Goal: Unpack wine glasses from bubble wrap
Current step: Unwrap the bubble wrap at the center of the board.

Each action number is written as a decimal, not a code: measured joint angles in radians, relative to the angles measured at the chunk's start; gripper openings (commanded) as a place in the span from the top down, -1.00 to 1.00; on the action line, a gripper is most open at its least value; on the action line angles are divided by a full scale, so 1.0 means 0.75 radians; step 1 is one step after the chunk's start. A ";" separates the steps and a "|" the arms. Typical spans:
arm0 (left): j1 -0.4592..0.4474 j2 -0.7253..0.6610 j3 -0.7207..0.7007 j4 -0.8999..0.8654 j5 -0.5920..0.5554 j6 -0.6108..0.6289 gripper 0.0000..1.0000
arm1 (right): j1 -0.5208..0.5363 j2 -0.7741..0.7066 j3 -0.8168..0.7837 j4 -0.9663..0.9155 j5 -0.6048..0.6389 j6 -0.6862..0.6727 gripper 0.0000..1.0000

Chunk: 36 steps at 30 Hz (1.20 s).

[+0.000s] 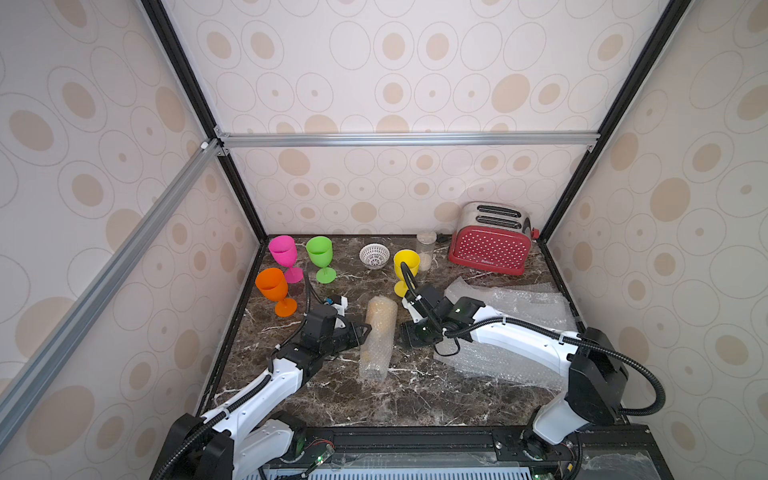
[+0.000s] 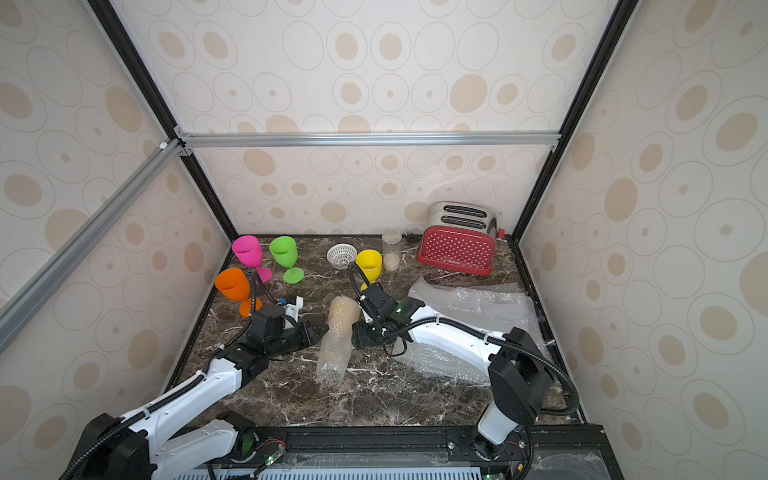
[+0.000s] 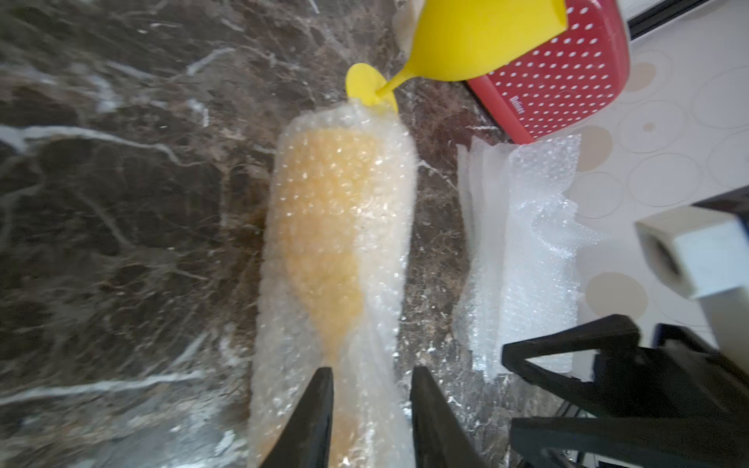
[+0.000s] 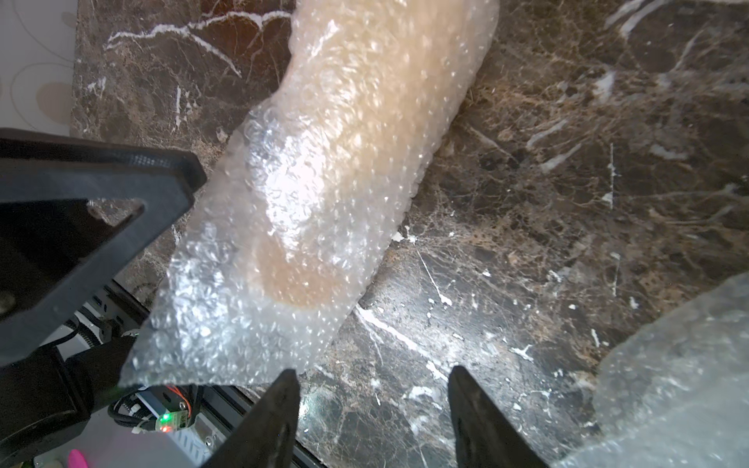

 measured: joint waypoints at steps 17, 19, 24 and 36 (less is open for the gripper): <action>0.022 0.053 -0.264 0.321 0.268 -0.120 0.27 | 0.025 0.117 0.135 -0.009 0.001 -0.014 -0.29; 0.011 0.054 -0.264 0.368 0.296 -0.136 0.29 | 0.026 0.134 0.152 -0.013 0.006 -0.014 -0.30; -0.011 0.068 -0.276 0.527 0.362 -0.201 0.30 | 0.029 0.165 0.162 -0.024 0.021 -0.013 -0.30; -0.029 0.095 -0.292 0.663 0.419 -0.261 0.28 | 0.030 0.199 0.163 -0.099 0.089 -0.011 0.40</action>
